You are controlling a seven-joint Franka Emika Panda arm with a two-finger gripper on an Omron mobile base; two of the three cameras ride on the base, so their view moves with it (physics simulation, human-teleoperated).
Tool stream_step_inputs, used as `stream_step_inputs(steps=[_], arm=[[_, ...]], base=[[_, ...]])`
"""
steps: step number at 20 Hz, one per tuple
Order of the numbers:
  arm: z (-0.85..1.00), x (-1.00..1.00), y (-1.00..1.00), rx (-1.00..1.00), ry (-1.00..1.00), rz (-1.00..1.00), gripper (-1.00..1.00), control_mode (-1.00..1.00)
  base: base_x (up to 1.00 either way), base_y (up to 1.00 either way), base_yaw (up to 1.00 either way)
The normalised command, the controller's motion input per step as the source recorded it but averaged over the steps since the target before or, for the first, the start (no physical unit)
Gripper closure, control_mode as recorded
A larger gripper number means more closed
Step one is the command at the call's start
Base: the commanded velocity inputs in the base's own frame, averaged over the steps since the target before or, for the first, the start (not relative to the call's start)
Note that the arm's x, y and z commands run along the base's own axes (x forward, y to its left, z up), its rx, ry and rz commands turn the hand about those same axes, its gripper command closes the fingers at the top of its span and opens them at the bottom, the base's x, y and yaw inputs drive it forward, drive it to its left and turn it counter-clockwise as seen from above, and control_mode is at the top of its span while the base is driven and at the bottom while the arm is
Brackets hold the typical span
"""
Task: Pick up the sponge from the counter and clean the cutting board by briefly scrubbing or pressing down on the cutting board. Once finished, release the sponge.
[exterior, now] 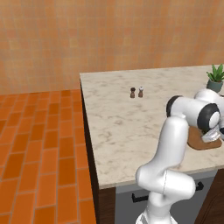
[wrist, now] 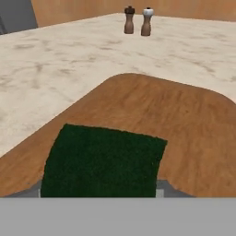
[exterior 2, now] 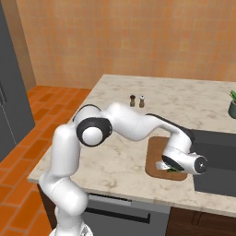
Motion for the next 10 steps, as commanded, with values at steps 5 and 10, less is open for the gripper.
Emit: stream_step_inputs(steps=[5, 10], arm=[[0.00, -1.00, -0.15, 0.04, 0.00, 0.00, 1.00, -1.00], [0.04, -0.44, -0.17, 0.02, -0.01, -0.01, 1.00, -1.00]], base=[[0.00, 0.00, 0.00], [0.00, 0.00, 0.00]])
